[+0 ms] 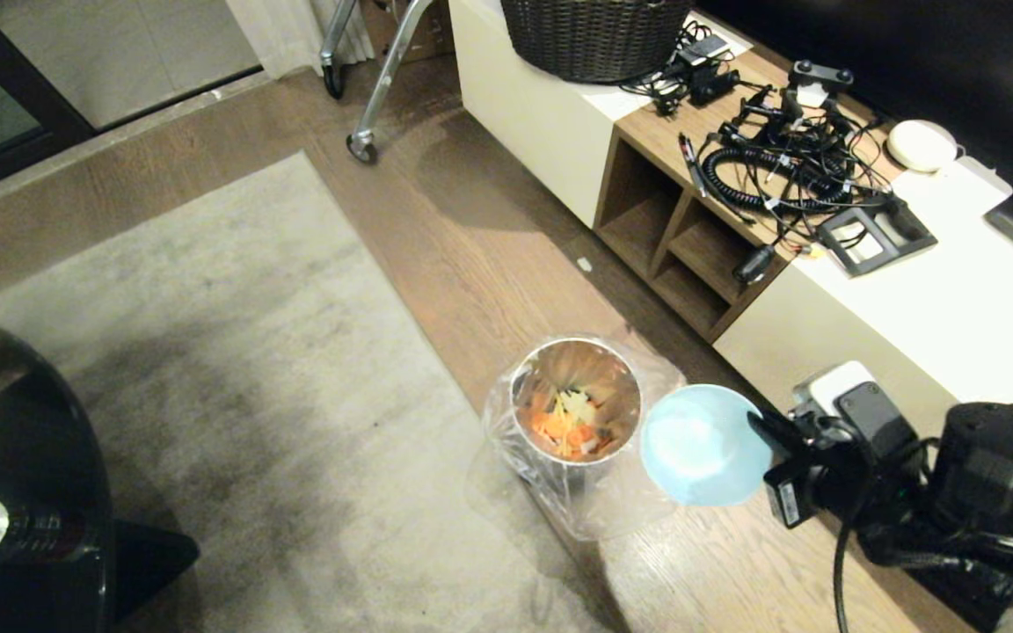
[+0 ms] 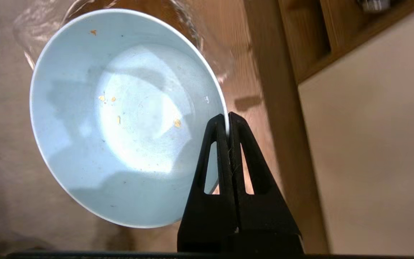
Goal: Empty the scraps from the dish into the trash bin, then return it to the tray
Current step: Put the bowl back to the table
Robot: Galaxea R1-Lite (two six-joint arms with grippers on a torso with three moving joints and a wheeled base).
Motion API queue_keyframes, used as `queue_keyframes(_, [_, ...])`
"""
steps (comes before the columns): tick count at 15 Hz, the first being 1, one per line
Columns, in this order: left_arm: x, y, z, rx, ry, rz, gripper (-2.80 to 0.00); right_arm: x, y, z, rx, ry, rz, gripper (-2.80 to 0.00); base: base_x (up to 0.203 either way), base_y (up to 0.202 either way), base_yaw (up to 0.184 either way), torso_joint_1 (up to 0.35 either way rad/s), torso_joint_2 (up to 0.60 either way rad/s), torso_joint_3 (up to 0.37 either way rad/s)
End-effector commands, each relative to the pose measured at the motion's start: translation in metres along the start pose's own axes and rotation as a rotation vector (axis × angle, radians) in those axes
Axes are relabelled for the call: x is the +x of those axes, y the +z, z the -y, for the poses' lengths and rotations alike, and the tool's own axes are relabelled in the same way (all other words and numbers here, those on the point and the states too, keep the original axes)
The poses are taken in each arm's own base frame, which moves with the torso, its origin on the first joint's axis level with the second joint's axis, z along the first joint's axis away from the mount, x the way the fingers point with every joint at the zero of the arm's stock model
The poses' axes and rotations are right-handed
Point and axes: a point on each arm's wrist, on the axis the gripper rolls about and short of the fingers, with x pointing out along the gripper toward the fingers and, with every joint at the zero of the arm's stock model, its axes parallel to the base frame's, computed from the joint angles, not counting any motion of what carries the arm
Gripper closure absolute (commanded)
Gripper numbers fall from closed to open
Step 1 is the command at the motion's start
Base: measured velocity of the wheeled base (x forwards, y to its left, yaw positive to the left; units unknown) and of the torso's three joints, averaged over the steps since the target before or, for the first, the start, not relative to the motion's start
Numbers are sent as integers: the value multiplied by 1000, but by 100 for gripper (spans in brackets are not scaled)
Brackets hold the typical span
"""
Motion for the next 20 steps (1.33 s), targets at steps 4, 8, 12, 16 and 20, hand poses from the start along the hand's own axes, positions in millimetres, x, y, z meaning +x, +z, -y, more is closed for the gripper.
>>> queue_keyframes(4, [0,0,0,0,0,1,0,-16,-15,1,185,-6,-50,0,0,0,0,0,0,0])
queue_keyframes(8, [0,0,0,0,0,1,0,-48,-30,7,289,-9,-118,0,0,0,0,0,0,0])
queue_keyframes(12, [0,0,0,0,0,1,0,-82,-46,36,386,-170,-222,0,0,0,0,0,0,0])
queue_keyframes(16, [0,0,0,0,0,1,0,-122,-66,51,458,-278,-362,0,0,0,0,0,0,0])
queue_keyframes(20, [0,0,0,0,0,1,0,-153,-77,47,452,-236,-389,0,0,0,0,0,0,0])
